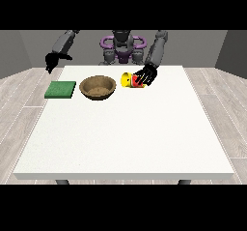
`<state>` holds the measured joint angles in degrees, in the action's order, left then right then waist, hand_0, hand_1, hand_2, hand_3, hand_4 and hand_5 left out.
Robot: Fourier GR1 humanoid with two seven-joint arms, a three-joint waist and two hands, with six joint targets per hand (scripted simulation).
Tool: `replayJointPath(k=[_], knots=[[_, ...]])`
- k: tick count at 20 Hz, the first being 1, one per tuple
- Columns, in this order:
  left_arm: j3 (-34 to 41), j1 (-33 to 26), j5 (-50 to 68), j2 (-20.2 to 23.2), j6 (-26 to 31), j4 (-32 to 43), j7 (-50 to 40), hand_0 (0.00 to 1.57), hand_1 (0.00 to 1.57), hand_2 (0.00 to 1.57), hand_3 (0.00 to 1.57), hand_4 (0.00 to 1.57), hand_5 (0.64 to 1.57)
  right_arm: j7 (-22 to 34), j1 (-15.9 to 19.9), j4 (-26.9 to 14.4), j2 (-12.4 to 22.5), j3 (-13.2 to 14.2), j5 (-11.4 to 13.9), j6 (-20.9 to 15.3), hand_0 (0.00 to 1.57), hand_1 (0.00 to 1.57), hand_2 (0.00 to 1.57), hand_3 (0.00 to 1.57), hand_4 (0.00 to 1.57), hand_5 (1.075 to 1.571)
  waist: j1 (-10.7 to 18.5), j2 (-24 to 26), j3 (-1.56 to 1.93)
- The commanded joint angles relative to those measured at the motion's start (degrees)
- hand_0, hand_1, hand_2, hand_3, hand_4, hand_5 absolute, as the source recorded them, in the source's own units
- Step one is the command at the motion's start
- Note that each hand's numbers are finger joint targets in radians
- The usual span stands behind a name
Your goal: Pick the cup and pour the ball into the bowl, then pick the bowl and place it on the pad
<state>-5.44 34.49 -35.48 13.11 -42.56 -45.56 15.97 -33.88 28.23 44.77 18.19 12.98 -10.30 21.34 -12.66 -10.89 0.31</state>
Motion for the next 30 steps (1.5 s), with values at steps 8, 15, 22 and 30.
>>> replayJointPath(k=[8,15,22,30], knots=[[-18.32,7.09,-28.73,-7.59,11.02,0.71,-26.41,1.39,1.39,1.57,1.57,0.98,1.555,-4.23,-6.58,-12.66,4.04,4.8,-0.51,0.03,0.0,0.0,0.28,0.23,0.37,1.543,11.31,12.68,-0.08],[-21.44,12.19,-36.21,-11.78,21.14,-0.25,-31.77,0.52,0.52,1.57,1.43,0.88,1.53,-7.61,-6.93,-13.38,2.62,3.97,0.61,-0.89,0.0,0.0,0.2,0.28,0.42,1.541,12.69,10.16,-0.25],[-24.26,17.87,-40.49,-10.03,31.94,-5.6,-31.01,0.0,0.0,1.57,1.57,0.58,1.521,-10.15,-7.89,-16.77,4.26,5.78,-0.37,-0.17,0.0,0.0,0.26,0.32,0.4,1.536,15.2,10.14,-0.24],[-27.18,15.38,-46.73,-12.88,36.92,-10.39,-33.85,0.0,0.0,1.57,1.57,0.61,1.536,-10.09,-7.28,-16.27,6.0,5.52,-0.65,1.24,0.0,0.0,0.18,0.34,0.42,1.528,14.27,10.62,-0.28]])
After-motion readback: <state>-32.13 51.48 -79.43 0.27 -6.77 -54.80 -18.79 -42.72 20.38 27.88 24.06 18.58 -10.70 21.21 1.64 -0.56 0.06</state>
